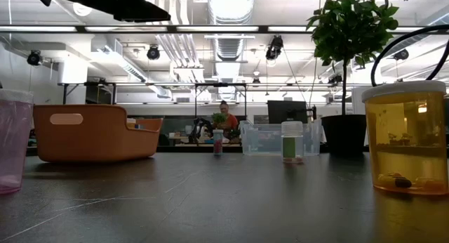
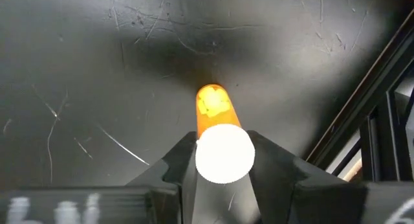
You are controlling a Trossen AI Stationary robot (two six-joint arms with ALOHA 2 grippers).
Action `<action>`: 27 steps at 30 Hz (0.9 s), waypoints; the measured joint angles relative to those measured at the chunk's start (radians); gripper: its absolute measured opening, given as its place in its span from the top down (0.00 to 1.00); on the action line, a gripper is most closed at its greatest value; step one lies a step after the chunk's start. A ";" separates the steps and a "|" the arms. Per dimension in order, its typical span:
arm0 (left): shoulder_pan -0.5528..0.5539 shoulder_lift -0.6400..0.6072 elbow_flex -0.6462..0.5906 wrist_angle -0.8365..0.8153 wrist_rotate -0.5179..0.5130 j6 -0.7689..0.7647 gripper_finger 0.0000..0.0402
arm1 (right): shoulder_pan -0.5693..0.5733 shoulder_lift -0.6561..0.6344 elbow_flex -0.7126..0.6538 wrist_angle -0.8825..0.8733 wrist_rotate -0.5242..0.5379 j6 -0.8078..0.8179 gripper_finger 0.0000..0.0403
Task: Pick and place medicine bottles into bin by pill shape (circle, oval)
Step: Put the small orange tablet pill bottle into the transparent bin
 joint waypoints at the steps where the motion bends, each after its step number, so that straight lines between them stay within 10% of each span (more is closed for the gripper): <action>1: 0.000 0.000 0.000 0.000 0.000 0.000 0.32 | 0.000 -0.001 0.000 0.000 0.000 0.000 0.73; 15: 0.001 0.000 0.000 0.001 0.000 0.000 0.32 | -0.123 -0.020 0.143 -0.024 -0.003 -0.082 0.72; 27: 0.000 0.000 0.000 0.000 0.000 0.000 0.32 | -0.397 0.195 0.466 -0.196 0.039 -0.611 0.72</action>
